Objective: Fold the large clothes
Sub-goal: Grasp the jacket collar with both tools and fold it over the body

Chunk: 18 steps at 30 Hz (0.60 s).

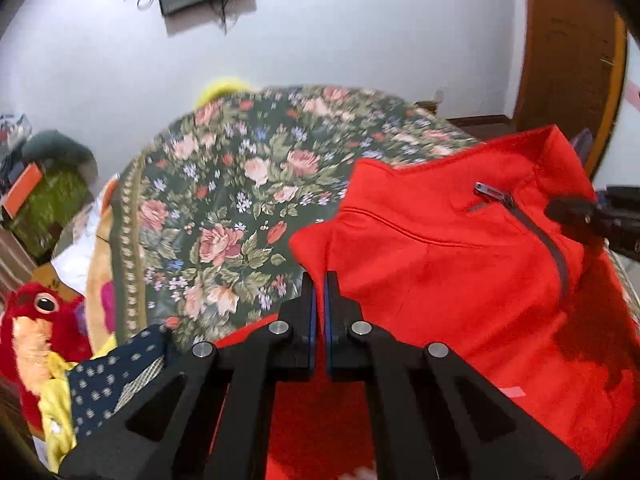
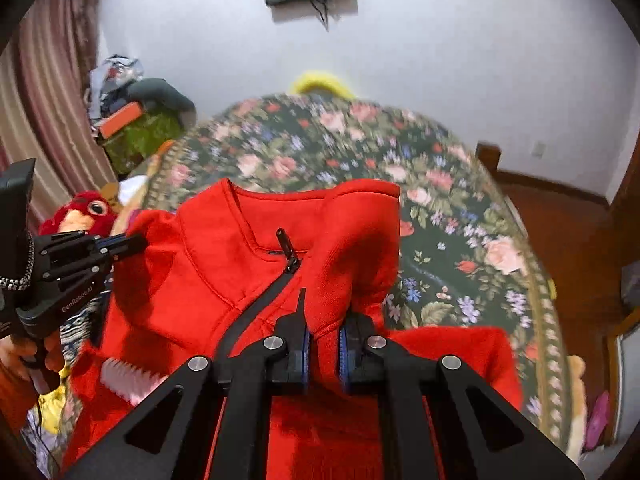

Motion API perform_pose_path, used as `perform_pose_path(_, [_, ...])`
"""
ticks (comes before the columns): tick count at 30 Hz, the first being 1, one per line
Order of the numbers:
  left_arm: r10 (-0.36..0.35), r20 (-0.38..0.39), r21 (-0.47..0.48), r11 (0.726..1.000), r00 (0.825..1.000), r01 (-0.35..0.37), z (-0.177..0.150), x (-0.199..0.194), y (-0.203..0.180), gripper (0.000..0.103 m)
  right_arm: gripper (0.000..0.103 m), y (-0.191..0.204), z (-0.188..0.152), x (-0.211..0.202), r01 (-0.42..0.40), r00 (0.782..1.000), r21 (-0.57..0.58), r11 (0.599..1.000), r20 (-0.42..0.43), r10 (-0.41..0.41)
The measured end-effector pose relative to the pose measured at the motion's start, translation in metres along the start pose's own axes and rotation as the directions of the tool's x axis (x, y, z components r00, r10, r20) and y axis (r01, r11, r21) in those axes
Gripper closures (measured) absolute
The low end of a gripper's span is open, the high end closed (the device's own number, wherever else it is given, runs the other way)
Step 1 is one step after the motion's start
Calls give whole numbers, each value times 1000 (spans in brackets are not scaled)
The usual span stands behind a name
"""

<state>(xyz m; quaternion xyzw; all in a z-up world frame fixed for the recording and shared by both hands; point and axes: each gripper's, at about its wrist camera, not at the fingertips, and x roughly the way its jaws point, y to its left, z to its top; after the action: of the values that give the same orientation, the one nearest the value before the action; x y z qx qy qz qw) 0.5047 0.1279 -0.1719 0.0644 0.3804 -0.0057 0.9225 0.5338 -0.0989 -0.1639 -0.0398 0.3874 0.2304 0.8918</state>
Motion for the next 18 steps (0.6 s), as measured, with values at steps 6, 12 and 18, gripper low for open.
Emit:
perform_pose_path(6, [-5, 38, 44, 999, 999, 3, -36, -66, -8, 101, 95, 30, -45, -71, -8, 999, -58, 998, 50, 11])
perform_pose_path(12, [-24, -25, 140, 990, 999, 27, -97, -88, -32, 101, 94, 44, -112, -97, 22, 1000, -89, 996, -6, -23])
perform_pose_path(18, [-10, -210, 88, 996, 978, 29, -154, -54, -33, 98, 27, 32, -156, -94, 184, 975, -45, 982, -114, -188])
